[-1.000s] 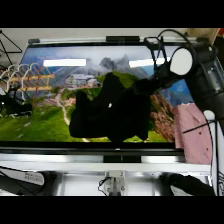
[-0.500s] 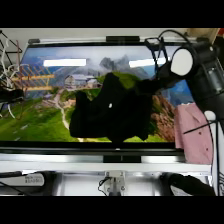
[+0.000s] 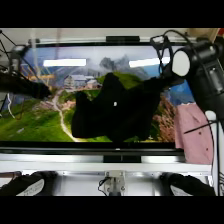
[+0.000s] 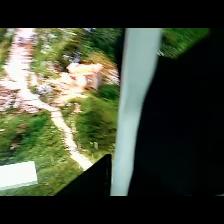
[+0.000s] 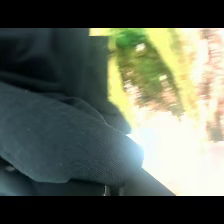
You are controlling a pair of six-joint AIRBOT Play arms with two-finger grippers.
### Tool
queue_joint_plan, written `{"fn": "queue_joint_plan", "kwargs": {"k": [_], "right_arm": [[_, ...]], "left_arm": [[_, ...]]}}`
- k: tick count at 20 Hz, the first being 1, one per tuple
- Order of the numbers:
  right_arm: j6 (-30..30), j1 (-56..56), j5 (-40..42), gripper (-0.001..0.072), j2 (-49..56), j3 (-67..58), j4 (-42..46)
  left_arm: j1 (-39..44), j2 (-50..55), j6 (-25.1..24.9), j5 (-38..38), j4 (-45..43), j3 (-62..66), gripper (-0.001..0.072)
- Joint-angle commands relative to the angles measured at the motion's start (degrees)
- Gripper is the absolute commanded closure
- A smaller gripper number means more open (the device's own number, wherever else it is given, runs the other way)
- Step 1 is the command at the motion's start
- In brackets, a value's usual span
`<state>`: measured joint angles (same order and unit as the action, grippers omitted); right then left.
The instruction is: Fold the shirts.
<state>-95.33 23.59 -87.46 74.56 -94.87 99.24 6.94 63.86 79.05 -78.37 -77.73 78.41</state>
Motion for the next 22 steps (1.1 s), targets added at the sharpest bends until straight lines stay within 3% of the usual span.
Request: {"fn": "queue_joint_plan", "kwargs": {"k": [1,6,13,16,22], "right_arm": [[0.9,-1.9,1.9,0.0626,0.0,0.0,4.3],[3.9,-7.1,3.0,0.0626,0.0,0.0,4.3],[4.3,-8.3,4.2,0.0626,0.0,0.0,3.2],[4.3,-8.3,4.3,0.0626,0.0,-0.1,2.9],[6.9,-8.2,4.1,0.0625,-0.8,-0.1,-1.8]], "left_arm": [[17.6,-7.3,-3.4,-5.4,-0.2,-7.6,0.0661],[31.6,-12.7,-3.3,-16.2,-5.7,-14.4,0.0661],[36.4,-15.7,-4.3,-22.6,-6.5,-15.3,0.0662],[38.6,-15.6,-2.0,-20.6,-6.4,-15.3,0.0662],[39.4,-8.2,4.1,-8.9,-4.7,-17.6,0.0662]]}}
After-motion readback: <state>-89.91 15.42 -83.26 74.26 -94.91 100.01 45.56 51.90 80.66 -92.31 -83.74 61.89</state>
